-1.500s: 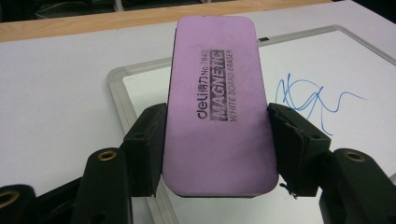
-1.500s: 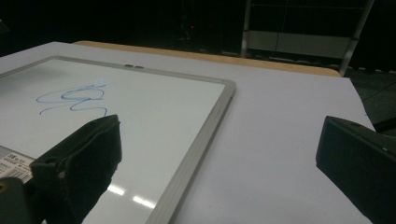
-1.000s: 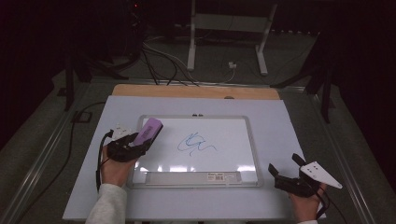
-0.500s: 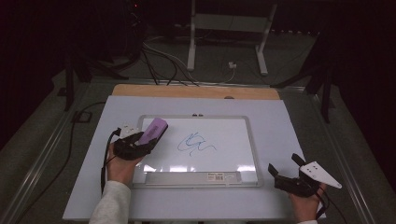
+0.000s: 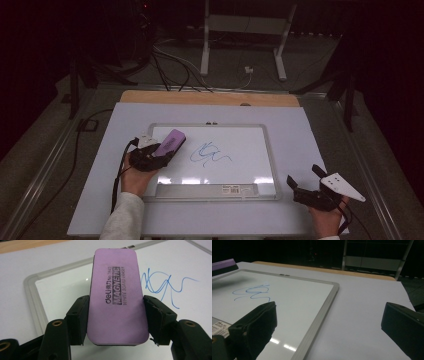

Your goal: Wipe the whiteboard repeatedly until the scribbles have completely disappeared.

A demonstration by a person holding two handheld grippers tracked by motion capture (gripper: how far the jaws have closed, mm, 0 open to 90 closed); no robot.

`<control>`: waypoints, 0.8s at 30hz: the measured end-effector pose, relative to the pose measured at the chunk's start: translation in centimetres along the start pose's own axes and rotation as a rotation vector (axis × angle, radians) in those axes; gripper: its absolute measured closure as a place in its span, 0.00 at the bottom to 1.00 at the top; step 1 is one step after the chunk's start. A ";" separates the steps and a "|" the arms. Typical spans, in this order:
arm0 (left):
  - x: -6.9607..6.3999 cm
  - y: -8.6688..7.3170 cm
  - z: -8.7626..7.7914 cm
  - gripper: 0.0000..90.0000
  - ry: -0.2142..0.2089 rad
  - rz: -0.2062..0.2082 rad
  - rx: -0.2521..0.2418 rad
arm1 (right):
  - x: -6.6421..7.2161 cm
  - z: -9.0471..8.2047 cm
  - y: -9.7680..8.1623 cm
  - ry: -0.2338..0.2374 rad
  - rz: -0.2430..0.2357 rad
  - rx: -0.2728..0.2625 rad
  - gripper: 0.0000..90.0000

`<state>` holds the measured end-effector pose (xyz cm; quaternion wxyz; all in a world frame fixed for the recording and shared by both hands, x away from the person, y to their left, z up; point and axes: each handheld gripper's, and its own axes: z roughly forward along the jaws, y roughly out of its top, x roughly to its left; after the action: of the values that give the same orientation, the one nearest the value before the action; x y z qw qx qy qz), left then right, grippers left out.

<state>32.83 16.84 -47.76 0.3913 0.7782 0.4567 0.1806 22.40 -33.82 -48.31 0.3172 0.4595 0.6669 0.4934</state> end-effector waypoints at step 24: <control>-1.5 -1.0 3.1 0.46 -0.028 0.032 0.096 | 0.0 0.0 0.0 0.002 -0.001 0.002 0.01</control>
<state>33.46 14.51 -50.33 0.3570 0.8057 0.4469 0.1540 22.43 -33.83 -48.33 0.3164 0.4591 0.6680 0.4930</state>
